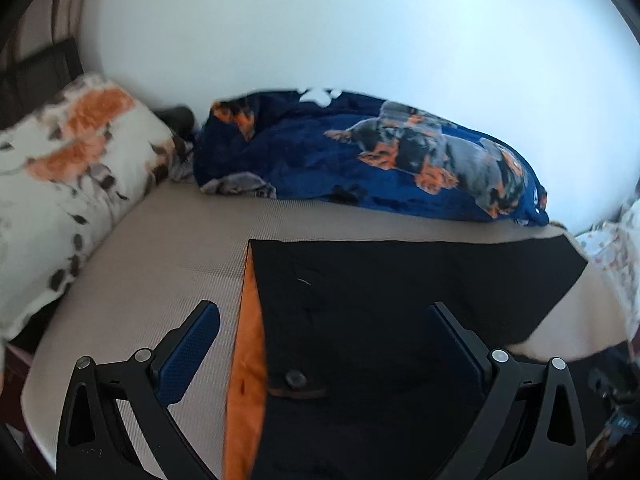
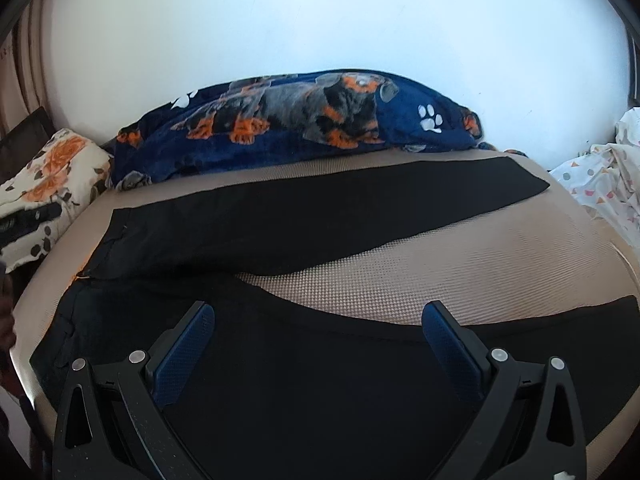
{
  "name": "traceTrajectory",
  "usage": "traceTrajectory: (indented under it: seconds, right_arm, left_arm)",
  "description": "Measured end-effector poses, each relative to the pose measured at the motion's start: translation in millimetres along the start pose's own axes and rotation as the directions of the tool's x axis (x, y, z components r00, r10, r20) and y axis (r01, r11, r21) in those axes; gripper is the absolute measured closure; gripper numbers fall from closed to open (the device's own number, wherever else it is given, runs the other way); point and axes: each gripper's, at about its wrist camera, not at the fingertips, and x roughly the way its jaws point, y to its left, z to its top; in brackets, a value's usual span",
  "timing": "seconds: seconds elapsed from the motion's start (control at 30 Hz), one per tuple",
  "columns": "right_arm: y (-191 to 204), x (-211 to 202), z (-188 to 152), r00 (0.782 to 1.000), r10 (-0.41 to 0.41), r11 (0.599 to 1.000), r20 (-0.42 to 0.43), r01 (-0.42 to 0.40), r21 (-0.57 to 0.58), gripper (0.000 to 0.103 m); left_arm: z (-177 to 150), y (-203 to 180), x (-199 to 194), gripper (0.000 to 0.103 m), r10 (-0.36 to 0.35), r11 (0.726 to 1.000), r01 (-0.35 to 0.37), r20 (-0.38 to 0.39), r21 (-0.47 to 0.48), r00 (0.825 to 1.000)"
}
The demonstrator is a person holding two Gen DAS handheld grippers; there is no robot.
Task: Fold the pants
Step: 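Close the left tool on the orange-lined waistband edge of the trousers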
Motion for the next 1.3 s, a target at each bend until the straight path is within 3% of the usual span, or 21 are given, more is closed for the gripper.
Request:
traceTrajectory:
  seconds: [0.07,0.1,0.17,0.2,0.37,0.47,0.6,0.73,0.77,0.83,0.9,0.97,1.1,1.23,1.3]
  right_arm:
    - [0.3,3.7,1.0,1.000,0.001,1.000,-0.007,-0.001,0.000,0.000]
    - [0.6,5.3,1.6,1.000,0.001,1.000,-0.009,-0.001,0.000,0.000]
    - [1.7,9.2,2.8,1.000,0.001,1.000,-0.016,0.000,0.002,0.000]
    - [2.5,11.5,3.3,1.000,0.000,1.000,-0.021,0.000,0.002,0.000]
    - [5.2,23.8,4.2,0.999,-0.013,1.000,-0.053,0.012,-0.014,0.000]
    - [5.9,32.0,3.8,0.997,-0.024,1.000,-0.075,0.023,-0.021,0.000]
    - [7.1,42.1,2.7,0.994,-0.023,1.000,-0.105,0.021,-0.016,0.000]
    - [9.4,46.7,3.3,0.993,-0.029,0.999,-0.119,0.026,-0.022,0.000]
    - [10.1,47.1,3.7,0.992,-0.029,0.999,-0.120,0.026,-0.022,0.000]
    - [10.4,47.2,4.0,0.992,-0.029,0.999,-0.120,0.027,-0.021,0.000]
    - [11.2,47.8,4.8,0.992,-0.024,1.000,-0.121,0.022,-0.019,0.000]
    - [11.7,50.7,6.4,0.992,-0.015,1.000,-0.128,0.013,-0.017,0.000]
    - [7.8,58.6,12.2,0.989,0.014,1.000,-0.145,-0.015,0.000,0.000]
    - [-13.8,67.1,28.6,0.974,0.154,0.981,-0.166,-0.132,0.140,0.000]
    - [-29.0,73.4,41.4,0.951,0.265,0.944,-0.159,-0.223,0.242,0.000]
  left_arm:
    - [12.7,22.8,28.6,0.024,0.002,1.000,-0.003,-0.067,-0.021,0.998]
    - [16.2,30.8,42.0,0.027,-0.021,0.999,0.018,-0.106,-0.030,0.994]
    - [20.9,44.9,66.5,0.051,-0.056,0.998,0.048,-0.161,-0.048,0.985]
    - [23.6,54.6,84.8,0.052,-0.055,0.997,0.044,-0.204,-0.060,0.977]
    - [34.2,81.1,130.3,0.052,-0.100,0.994,0.082,-0.263,-0.079,0.960]
    - [39.7,86.1,149.2,0.051,-0.066,0.998,0.058,-0.281,-0.039,0.957]
    - [42.4,100.0,170.6,0.051,-0.188,0.981,0.161,-0.314,-0.109,0.931]
    - [48.5,99.8,183.8,0.052,-0.229,0.973,0.204,-0.320,-0.109,0.919]
    - [49.5,98.5,186.8,0.055,-0.241,0.970,0.218,-0.327,-0.108,0.914]
    - [52.6,97.5,192.6,0.080,-0.236,0.971,0.208,-0.335,-0.119,0.912]
    - [53.4,104.9,192.3,0.092,-0.255,0.962,0.210,-0.308,-0.173,0.917]
    - [51.7,103.1,188.6,0.093,-0.239,0.966,0.197,-0.289,-0.166,0.927]
    - [49.3,82.8,160.3,0.094,-0.157,0.985,0.140,-0.199,-0.096,0.967]
    - [46.4,48.6,103.3,0.094,-0.147,0.989,0.147,-0.042,-0.006,0.988]
    - [40.1,32.5,78.2,0.094,-0.148,0.988,0.148,0.013,0.039,0.989]
